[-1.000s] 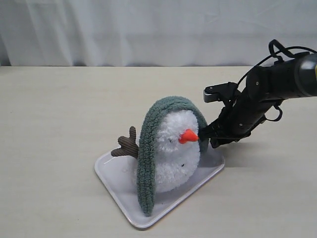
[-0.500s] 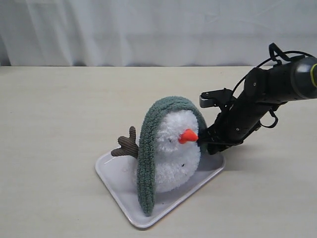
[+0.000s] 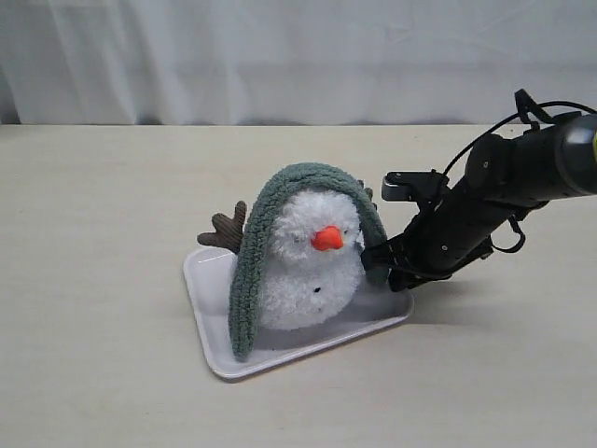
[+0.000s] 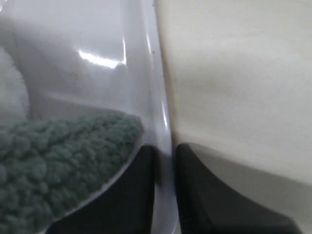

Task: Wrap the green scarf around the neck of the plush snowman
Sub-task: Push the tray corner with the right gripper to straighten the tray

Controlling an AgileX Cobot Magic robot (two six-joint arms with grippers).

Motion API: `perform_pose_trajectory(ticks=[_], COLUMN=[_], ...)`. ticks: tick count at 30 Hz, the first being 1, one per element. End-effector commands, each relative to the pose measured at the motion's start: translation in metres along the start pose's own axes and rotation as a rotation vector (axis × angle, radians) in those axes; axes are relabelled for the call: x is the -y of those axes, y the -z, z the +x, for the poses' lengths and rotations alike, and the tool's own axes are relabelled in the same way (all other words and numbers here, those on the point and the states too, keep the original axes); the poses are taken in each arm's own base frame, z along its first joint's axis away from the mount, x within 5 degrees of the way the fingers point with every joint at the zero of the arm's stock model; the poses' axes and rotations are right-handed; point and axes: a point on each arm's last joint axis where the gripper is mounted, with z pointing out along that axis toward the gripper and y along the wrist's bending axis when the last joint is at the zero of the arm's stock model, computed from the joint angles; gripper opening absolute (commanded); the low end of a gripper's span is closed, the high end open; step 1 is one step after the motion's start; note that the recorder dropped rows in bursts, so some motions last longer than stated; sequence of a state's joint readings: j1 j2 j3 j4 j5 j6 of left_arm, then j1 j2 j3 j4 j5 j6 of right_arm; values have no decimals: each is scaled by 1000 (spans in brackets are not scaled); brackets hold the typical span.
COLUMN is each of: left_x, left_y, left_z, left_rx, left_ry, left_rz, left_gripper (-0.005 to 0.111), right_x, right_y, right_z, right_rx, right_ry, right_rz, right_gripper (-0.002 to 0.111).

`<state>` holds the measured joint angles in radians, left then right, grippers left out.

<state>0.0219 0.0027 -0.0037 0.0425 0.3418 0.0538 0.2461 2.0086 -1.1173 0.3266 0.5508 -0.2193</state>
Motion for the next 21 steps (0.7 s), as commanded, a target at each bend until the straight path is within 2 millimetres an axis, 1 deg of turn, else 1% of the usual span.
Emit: perform_pose_trajectory(ticks=[1, 5, 13, 18, 21], left_x=[0, 0, 0, 0, 0], left_y=[0, 0, 0, 0, 0], left_z=[0, 0, 0, 0, 0], left_rx=[10, 10, 10, 10, 10], left_ry=[2, 2, 2, 2, 2], left_rz=[-1, -1, -1, -1, -1], left_gripper=[0, 0, 0, 0, 0], right_x=[8, 16, 34, 37, 37], right_y=[-10, -9, 2, -1, -3], right_z=[13, 21, 46, 63, 69], right_rx=[-17, 24, 5, -50, -57], right_ry=[-74, -130, -171, -139, -141], right_rz=[24, 44, 71, 90, 93], right_gripper=[4, 4, 4, 4, 4])
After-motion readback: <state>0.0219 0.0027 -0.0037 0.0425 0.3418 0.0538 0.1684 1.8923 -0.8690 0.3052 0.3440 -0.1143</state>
